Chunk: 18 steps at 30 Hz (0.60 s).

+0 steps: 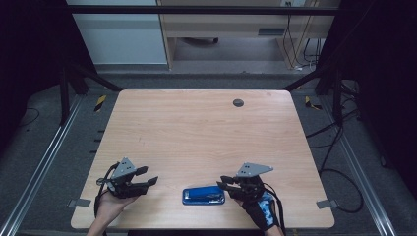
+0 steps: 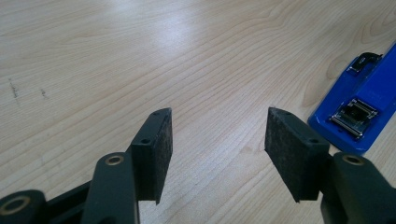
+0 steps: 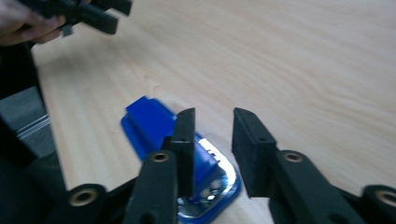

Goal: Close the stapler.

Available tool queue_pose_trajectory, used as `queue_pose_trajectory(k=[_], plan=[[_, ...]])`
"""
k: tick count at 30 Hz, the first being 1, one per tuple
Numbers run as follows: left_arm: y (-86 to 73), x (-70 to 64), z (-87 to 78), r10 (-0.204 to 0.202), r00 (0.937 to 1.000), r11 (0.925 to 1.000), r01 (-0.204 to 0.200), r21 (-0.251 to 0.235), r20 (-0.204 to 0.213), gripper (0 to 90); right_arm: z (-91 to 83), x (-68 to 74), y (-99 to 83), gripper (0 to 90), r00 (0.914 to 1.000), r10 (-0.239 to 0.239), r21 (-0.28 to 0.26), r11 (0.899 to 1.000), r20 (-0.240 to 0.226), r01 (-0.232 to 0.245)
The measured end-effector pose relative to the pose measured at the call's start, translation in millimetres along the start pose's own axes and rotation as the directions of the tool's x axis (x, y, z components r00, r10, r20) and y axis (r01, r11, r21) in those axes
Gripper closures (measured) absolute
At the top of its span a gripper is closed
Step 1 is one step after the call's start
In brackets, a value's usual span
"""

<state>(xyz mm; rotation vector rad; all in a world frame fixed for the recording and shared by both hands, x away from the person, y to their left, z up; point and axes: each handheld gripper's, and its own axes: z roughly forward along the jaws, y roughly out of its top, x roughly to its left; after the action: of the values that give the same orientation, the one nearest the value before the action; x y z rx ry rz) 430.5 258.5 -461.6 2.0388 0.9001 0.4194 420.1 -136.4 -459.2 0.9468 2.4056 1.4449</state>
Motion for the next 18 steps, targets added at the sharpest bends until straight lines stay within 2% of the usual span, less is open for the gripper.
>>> queue_pose_trajectory(k=[4,8,11,15,18], plan=[[-0.4,0.3,0.6,0.0,1.0,1.0,0.0,0.001,-0.003,40.9,-9.0,-11.6,-1.2,51.7,0.9969,0.019,-0.038,0.999,0.077,-0.016],[-1.7,1.0,2.3,0.003,0.9999,1.0,-0.003,0.007,-0.01,38.9,-12.5,-28.5,-6.7,38.9,0.9837,0.029,-0.018,0.999,0.178,-0.026],[-2.4,1.6,2.9,0.004,0.9999,0.9999,-0.004,0.011,-0.015,38.0,-15.5,-39.6,-11.5,36.8,0.9732,0.061,-0.014,0.998,0.222,-0.059],[-3.1,2.2,3.3,0.004,0.9997,0.9999,-0.004,0.014,-0.023,36.7,-18.6,-50.8,-15.5,32.8,0.9644,0.067,-0.004,0.998,0.256,-0.068],[-4.2,3.2,4.4,0.007,0.9994,0.9998,-0.007,0.02,-0.034,35.1,-21.7,-60.6,-18.6,31.7,0.9538,0.079,0.008,0.996,0.29,-0.085]])
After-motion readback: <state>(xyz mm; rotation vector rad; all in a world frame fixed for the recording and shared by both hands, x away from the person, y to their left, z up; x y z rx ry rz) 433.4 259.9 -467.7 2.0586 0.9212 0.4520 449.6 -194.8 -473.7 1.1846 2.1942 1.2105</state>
